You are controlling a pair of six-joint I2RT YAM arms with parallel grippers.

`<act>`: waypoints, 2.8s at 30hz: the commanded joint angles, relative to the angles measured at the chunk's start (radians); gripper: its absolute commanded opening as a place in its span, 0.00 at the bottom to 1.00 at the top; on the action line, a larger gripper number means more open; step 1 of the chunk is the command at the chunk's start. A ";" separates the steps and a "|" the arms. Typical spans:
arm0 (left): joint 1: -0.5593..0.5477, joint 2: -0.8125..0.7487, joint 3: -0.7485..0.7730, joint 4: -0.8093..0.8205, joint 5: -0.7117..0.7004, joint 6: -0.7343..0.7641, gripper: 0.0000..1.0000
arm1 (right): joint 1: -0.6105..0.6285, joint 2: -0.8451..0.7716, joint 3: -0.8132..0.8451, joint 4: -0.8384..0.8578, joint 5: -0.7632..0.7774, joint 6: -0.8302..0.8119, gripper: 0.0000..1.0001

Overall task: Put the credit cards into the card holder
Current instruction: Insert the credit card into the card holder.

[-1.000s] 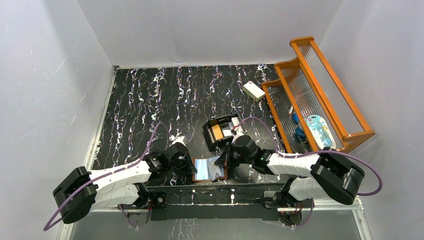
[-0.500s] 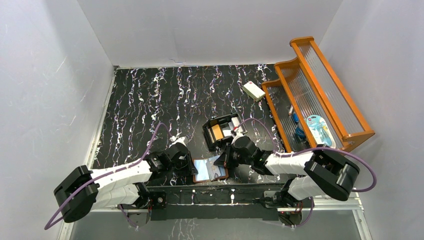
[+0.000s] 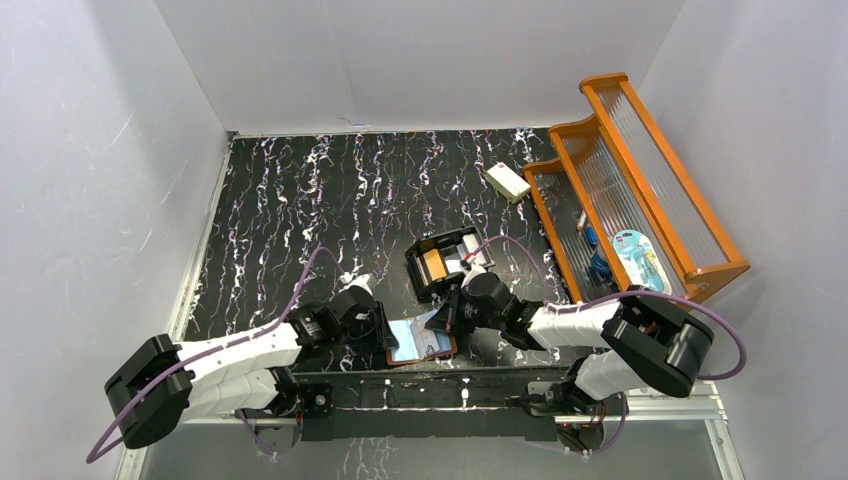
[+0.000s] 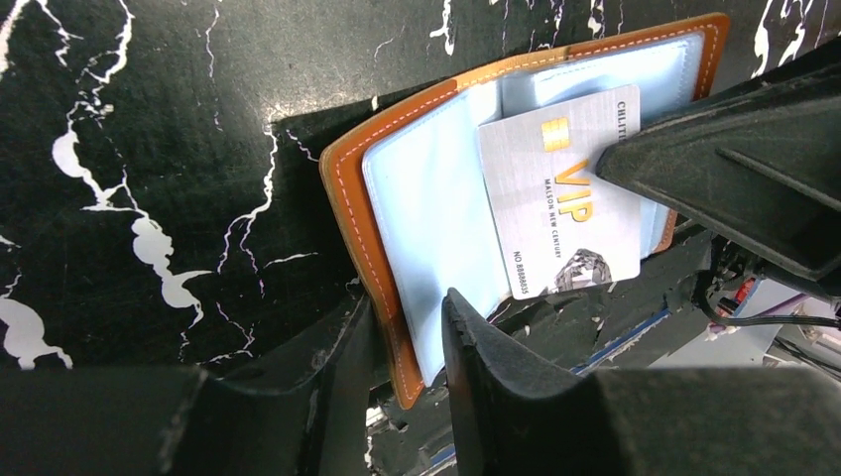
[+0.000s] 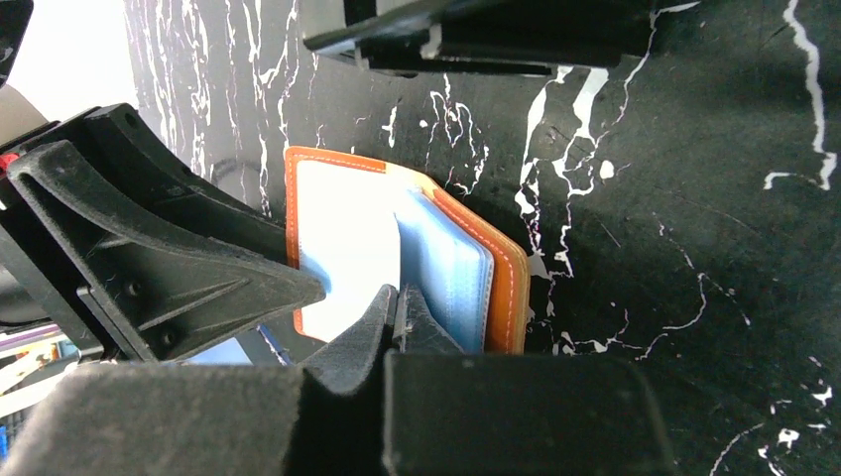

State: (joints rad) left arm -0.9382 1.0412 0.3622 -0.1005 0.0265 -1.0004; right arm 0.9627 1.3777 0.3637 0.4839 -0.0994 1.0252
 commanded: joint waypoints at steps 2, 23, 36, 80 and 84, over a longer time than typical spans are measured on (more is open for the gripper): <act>0.000 -0.051 -0.023 -0.005 0.000 0.003 0.30 | 0.005 0.027 0.018 0.036 0.024 -0.011 0.00; 0.000 -0.059 -0.053 0.013 -0.004 -0.021 0.10 | 0.013 0.083 0.023 0.103 0.045 0.016 0.00; 0.001 -0.045 -0.046 0.023 0.004 -0.014 0.20 | 0.051 0.103 0.032 0.125 0.092 0.056 0.00; 0.000 -0.073 -0.030 0.067 -0.017 -0.005 0.29 | 0.147 0.130 0.225 -0.186 0.067 -0.061 0.32; 0.000 -0.063 -0.025 0.069 -0.018 -0.001 0.29 | 0.149 0.137 0.237 -0.180 0.060 -0.038 0.33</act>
State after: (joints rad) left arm -0.9379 0.9825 0.3164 -0.0643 0.0177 -1.0134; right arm 1.0954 1.4956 0.5667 0.2722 -0.0048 0.9665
